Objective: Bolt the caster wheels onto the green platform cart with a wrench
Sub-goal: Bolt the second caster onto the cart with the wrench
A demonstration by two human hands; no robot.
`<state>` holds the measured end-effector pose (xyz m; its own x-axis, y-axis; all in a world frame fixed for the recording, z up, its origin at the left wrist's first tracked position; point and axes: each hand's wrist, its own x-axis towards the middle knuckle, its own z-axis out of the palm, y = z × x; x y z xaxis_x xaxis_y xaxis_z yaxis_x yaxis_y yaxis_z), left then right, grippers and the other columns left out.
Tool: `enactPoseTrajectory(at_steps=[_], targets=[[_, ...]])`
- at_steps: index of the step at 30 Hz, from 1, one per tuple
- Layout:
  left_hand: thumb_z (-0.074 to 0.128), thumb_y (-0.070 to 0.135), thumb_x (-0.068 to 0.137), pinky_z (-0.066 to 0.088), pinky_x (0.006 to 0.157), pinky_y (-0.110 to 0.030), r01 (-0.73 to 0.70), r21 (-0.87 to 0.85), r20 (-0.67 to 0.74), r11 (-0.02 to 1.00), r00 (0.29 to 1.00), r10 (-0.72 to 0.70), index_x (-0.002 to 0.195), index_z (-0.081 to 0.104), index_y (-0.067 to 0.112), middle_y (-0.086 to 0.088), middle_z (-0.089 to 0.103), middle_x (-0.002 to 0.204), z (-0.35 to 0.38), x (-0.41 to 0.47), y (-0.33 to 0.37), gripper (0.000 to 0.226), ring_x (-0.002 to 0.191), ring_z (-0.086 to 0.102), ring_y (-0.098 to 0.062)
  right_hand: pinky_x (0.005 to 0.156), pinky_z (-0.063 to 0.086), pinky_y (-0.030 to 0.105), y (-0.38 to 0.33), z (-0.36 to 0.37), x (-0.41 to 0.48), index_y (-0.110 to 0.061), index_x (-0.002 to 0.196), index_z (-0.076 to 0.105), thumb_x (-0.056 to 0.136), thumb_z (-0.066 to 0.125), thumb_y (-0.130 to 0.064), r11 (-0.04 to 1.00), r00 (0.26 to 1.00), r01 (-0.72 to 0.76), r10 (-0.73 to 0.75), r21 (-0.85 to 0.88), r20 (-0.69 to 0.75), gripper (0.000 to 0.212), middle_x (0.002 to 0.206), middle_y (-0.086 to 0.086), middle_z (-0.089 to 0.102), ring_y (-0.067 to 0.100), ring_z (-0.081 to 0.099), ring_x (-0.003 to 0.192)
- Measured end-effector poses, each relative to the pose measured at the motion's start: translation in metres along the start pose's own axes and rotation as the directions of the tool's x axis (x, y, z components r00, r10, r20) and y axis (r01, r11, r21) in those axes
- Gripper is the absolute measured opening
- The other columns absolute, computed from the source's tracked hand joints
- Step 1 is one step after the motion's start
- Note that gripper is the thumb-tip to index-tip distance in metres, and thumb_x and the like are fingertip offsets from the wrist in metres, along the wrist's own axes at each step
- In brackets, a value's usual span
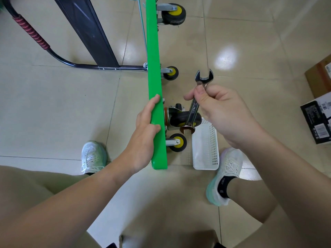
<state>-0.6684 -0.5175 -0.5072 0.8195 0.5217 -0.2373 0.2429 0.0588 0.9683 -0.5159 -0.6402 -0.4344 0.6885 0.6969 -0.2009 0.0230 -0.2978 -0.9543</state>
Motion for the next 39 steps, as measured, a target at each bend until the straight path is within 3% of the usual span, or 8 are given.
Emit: enactPoseTrajectory(at_steps=[5,10,13,16,23,29,32,39], targets=[[0.042,0.044,0.07,0.04,0.116,-0.054,-0.018,-0.007,0.01,1.0,1.0,0.018,0.132,0.037,0.078,0.009,0.035,0.157,-0.001,-0.001,-0.002,0.071,0.141,0.041,-0.016,0.065,0.056,0.033,0.01,-0.018,-0.01,0.001,0.103,0.067,0.08,0.057,-0.013,0.878,0.961,-0.149,0.021,0.455,0.274,0.028,0.087,0.021,0.074,0.035,0.072,0.078],[0.043,0.042,0.071,0.035,0.12,-0.049,-0.025,0.006,0.006,1.0,1.0,0.025,0.13,0.038,0.078,0.009,0.034,0.158,-0.001,0.0,-0.001,0.069,0.142,0.039,-0.009,0.077,0.06,0.039,0.016,-0.038,-0.026,0.005,0.106,0.073,0.065,0.057,-0.035,0.754,0.866,-0.296,-0.047,0.586,0.497,0.06,0.101,0.029,0.072,0.045,0.07,0.098],[0.039,0.027,0.079,0.03,0.123,-0.046,-0.024,0.038,0.002,0.999,1.0,0.024,0.137,0.035,0.068,0.01,0.033,0.159,-0.001,0.0,-0.003,0.072,0.142,0.038,-0.005,0.071,0.06,0.039,0.017,-0.037,-0.038,0.0,0.092,0.077,0.084,0.061,-0.051,0.825,0.865,-0.343,0.092,0.449,0.492,0.054,0.092,0.028,0.073,0.044,0.072,0.088],[0.041,0.032,0.078,0.031,0.123,-0.047,-0.022,0.033,0.002,0.999,1.0,0.022,0.138,0.036,0.069,0.01,0.033,0.159,-0.001,0.0,-0.003,0.071,0.144,0.037,-0.006,0.07,0.056,0.043,0.022,-0.03,-0.053,-0.007,0.09,0.078,0.069,0.087,-0.025,0.902,0.878,-0.303,0.139,0.308,0.457,0.029,0.086,0.024,0.072,0.036,0.073,0.078],[0.042,0.042,0.07,0.034,0.121,-0.051,-0.021,0.012,0.008,1.0,1.0,0.021,0.14,0.036,0.07,0.006,0.034,0.159,-0.003,0.003,-0.007,0.075,0.144,0.04,-0.016,0.06,0.048,0.031,0.031,-0.016,-0.064,-0.031,0.135,0.046,0.093,0.055,0.009,0.904,0.883,-0.375,0.279,0.208,0.378,0.058,0.078,0.013,0.068,0.026,0.067,0.068],[0.043,0.042,0.068,0.037,0.118,-0.053,-0.016,-0.021,0.004,1.0,1.0,0.016,0.133,0.039,0.076,0.004,0.035,0.159,-0.002,0.004,-0.008,0.074,0.143,0.042,-0.019,0.05,0.04,0.026,0.046,0.0,-0.059,-0.018,0.102,0.071,0.099,0.048,-0.004,0.887,0.886,-0.444,0.413,0.129,0.21,0.026,0.065,0.003,0.057,0.016,0.046,0.05],[0.044,0.041,0.069,0.038,0.117,-0.055,-0.009,-0.026,0.012,1.0,1.0,0.01,0.135,0.039,0.074,0.003,0.034,0.16,-0.003,0.005,-0.01,0.074,0.144,0.042,-0.022,0.056,0.043,0.035,0.056,0.002,-0.057,-0.031,0.092,0.07,0.097,0.061,-0.03,0.955,0.956,-0.256,0.273,-0.148,0.105,0.011,0.059,-0.01,0.053,0.01,0.044,0.05],[0.043,0.027,0.073,0.036,0.119,-0.054,0.011,-0.042,-0.008,0.999,1.0,-0.011,0.133,0.042,0.075,0.005,0.035,0.16,-0.003,0.006,-0.009,0.077,0.144,0.042,-0.019,0.056,0.037,0.018,0.062,-0.02,-0.048,-0.056,0.098,0.069,0.09,0.07,-0.023,0.931,0.993,0.045,0.0,-0.363,0.122,0.034,0.058,-0.015,0.055,0.006,0.044,0.054]])
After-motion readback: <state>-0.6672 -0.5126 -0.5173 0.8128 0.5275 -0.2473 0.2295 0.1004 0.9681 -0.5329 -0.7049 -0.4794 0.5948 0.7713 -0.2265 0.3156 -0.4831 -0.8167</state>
